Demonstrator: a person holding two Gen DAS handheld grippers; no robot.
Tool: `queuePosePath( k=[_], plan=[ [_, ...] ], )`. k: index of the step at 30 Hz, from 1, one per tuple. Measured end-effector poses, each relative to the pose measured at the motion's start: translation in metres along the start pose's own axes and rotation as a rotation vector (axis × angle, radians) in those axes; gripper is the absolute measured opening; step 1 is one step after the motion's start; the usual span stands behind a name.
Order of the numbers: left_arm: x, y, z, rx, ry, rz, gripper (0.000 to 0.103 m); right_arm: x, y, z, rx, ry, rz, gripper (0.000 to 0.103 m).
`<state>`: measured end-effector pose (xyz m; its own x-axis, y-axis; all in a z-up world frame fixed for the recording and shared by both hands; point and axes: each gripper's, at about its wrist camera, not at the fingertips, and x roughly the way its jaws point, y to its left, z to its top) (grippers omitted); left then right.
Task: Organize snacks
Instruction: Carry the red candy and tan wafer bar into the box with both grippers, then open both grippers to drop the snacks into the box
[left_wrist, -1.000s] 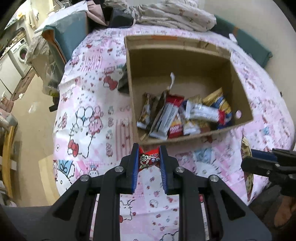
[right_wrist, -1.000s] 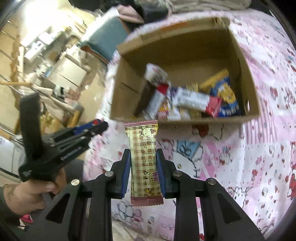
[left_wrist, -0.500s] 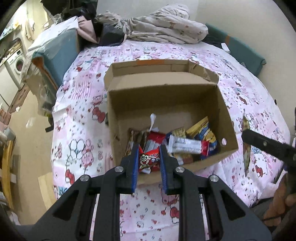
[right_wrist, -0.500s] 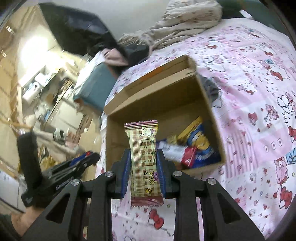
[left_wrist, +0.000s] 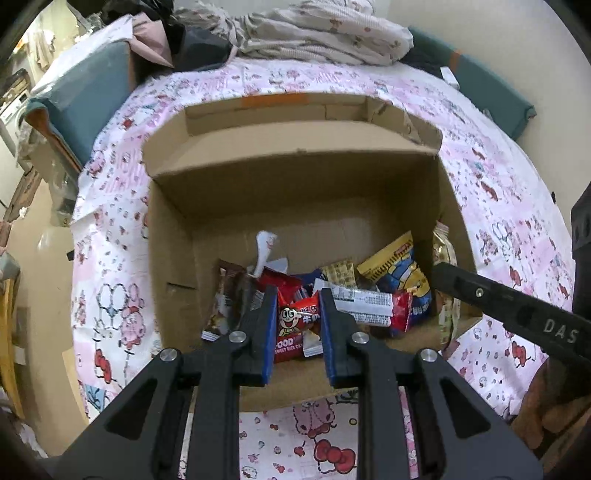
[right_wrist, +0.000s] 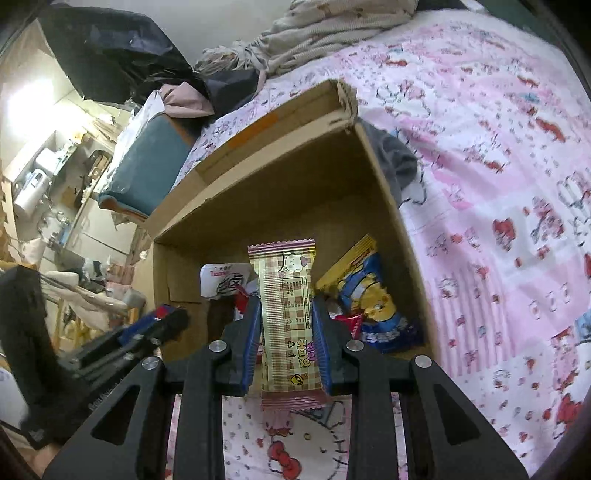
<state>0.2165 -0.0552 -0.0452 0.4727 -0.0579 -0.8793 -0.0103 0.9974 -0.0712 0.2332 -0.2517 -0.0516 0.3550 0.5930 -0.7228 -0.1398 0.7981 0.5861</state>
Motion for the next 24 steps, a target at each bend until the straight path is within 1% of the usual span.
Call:
queuePosePath(
  k=[7, 11, 15, 16, 17, 18, 19, 20, 22, 24],
  plan=[
    [0.013, -0.002, 0.0, 0.009, 0.014, 0.004, 0.019, 0.007, 0.005, 0.002, 0.006, 0.001, 0.042, 0.028],
    [0.016, 0.0, 0.001, 0.007, 0.016, 0.013, 0.019, 0.009, 0.004, 0.003, 0.019, -0.002, 0.052, 0.031],
    [0.019, 0.004, 0.003, -0.001, 0.048, -0.002, 0.02, 0.006, 0.005, 0.003, 0.005, -0.005, 0.044, 0.031],
    [0.018, 0.005, 0.003, -0.004, 0.049, -0.004, 0.024, 0.006, 0.006, 0.004, 0.0, -0.007, 0.043, 0.034],
    [0.016, 0.006, 0.003, -0.005, 0.046, 0.0, 0.035, 0.005, 0.006, 0.004, 0.004, -0.008, 0.053, 0.037],
    [0.013, 0.007, 0.003, -0.005, 0.038, 0.007, 0.043, 0.004, 0.006, 0.004, 0.009, -0.01, 0.061, 0.049],
    [0.009, 0.007, 0.004, -0.005, 0.024, 0.019, 0.06, 0.003, 0.007, 0.005, 0.011, -0.015, 0.063, 0.063],
    [0.005, 0.008, 0.004, -0.005, 0.01, 0.031, 0.073, 0.001, 0.007, 0.005, 0.008, -0.024, 0.06, 0.067],
    [-0.004, 0.011, 0.004, -0.009, -0.022, 0.051, 0.077, -0.003, 0.008, 0.006, 0.004, -0.044, 0.048, 0.078],
    [-0.011, 0.015, 0.005, -0.015, -0.032, 0.054, 0.077, -0.01, 0.009, 0.007, 0.012, -0.068, 0.062, 0.082]
  ],
)
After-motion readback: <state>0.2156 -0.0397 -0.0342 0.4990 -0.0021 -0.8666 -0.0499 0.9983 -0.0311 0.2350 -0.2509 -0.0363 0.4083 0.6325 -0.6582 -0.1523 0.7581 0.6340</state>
